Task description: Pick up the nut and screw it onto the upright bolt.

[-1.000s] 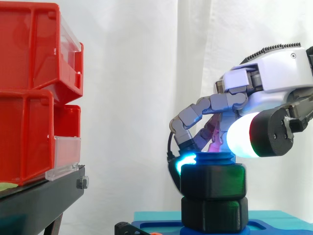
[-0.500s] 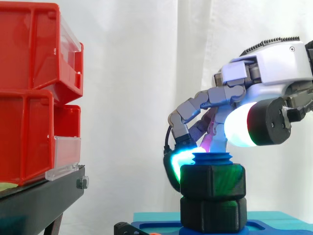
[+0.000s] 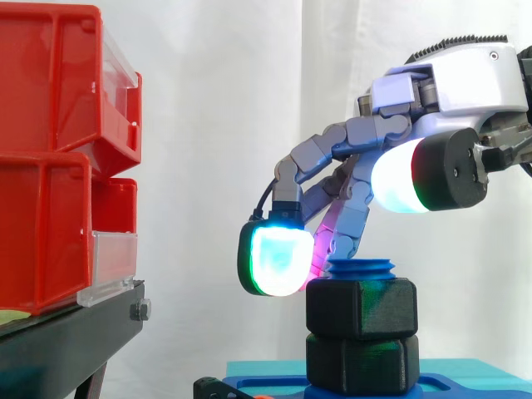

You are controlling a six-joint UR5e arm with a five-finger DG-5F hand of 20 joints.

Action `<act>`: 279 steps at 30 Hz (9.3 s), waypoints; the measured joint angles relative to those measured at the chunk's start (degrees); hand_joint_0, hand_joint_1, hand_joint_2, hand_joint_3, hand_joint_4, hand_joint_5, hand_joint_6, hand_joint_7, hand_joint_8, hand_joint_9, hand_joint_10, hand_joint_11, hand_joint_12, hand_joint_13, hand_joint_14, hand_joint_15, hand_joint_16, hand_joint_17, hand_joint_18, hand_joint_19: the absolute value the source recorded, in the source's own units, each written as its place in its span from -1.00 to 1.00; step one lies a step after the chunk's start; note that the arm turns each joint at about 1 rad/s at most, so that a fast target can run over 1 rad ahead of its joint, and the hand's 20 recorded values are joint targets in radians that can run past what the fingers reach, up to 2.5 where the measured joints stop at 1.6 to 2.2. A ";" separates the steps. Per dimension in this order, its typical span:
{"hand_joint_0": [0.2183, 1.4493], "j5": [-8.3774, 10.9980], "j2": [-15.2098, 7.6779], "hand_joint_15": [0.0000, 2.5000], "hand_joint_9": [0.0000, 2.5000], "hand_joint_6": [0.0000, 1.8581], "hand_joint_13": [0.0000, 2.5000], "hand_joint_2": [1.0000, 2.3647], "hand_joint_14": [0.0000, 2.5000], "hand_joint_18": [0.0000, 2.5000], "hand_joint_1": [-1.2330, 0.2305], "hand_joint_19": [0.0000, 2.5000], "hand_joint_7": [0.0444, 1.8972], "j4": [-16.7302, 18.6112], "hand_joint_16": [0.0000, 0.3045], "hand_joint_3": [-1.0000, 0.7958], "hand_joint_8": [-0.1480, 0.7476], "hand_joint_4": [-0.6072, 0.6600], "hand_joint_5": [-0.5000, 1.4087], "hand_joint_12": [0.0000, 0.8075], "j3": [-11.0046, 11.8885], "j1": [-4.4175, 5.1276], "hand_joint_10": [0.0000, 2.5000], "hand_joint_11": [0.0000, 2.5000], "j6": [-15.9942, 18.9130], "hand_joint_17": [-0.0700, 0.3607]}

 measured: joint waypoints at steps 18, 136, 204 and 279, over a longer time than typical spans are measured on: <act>-0.62 1.26 -0.05 -1.00 -0.44 -0.46 -0.50 -1.00 -1.00 -0.83 0.37 -1.00 -0.30 4.75 -0.80 -0.44 -0.22 0.26 -0.58 -0.41 -3.15 1.84 -1.00 -1.00 0.06 -0.35; -0.59 -2.58 2.09 -1.00 -0.30 -0.46 -0.41 -1.00 -1.00 -0.68 0.32 -1.00 -0.25 -2.08 -0.84 -0.44 -0.18 0.22 -0.59 -0.48 -0.82 -1.58 -1.00 -1.00 -4.18 -0.42; -0.57 27.46 28.23 -1.00 -0.68 -0.46 -0.74 -1.00 -1.00 -1.00 0.22 -1.00 -0.35 8.51 -0.78 -0.44 -0.24 0.12 -0.68 -0.25 -31.39 3.77 -1.00 -1.00 8.40 -0.33; -0.60 36.20 28.59 -1.00 -0.85 -0.46 -0.85 -1.00 -1.00 -1.00 0.31 -1.00 -0.35 15.39 -0.73 -0.44 -0.27 0.02 -0.72 -0.19 -34.94 5.13 -1.00 -1.00 32.43 -0.25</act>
